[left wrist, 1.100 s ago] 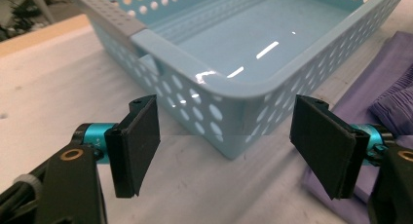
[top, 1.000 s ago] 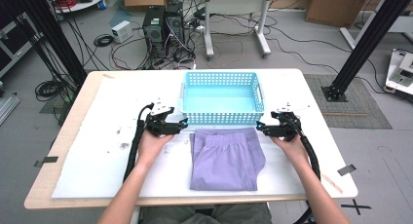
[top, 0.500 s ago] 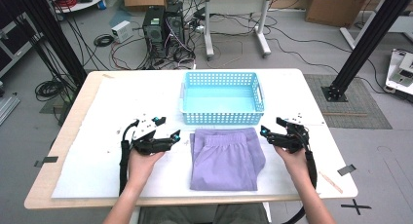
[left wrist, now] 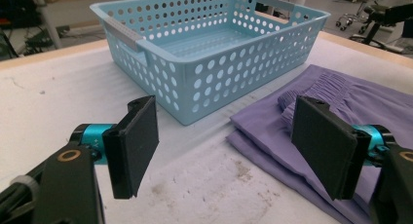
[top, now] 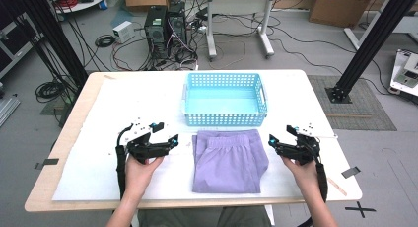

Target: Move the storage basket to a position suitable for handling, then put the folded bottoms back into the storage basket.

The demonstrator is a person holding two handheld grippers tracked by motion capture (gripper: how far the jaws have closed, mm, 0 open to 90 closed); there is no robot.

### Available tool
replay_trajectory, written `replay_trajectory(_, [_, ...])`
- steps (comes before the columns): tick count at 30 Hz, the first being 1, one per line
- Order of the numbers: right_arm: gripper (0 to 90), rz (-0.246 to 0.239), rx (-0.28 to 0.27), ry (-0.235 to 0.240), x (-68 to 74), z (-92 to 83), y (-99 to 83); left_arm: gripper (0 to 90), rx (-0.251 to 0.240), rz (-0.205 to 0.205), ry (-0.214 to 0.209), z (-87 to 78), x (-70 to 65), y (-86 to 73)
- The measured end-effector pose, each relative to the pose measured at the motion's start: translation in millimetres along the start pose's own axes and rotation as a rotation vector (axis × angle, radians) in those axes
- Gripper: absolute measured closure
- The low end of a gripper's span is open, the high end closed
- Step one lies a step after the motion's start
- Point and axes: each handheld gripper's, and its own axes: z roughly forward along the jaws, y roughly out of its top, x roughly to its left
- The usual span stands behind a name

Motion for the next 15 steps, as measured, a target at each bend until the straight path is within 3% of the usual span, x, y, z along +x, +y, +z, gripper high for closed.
replay_trajectory(5, [22.0,0.037,-0.016,-0.004,-6.5,-3.8,0.1,25.8,-0.02,0.033,0.016,-0.8,-4.8,2.2])
replay_trajectory(15, [22.0,0.035,-0.021,-0.002,-6.6,-3.4,1.2,25.8,-0.016,0.074,0.005,1.1,-13.0,3.6])
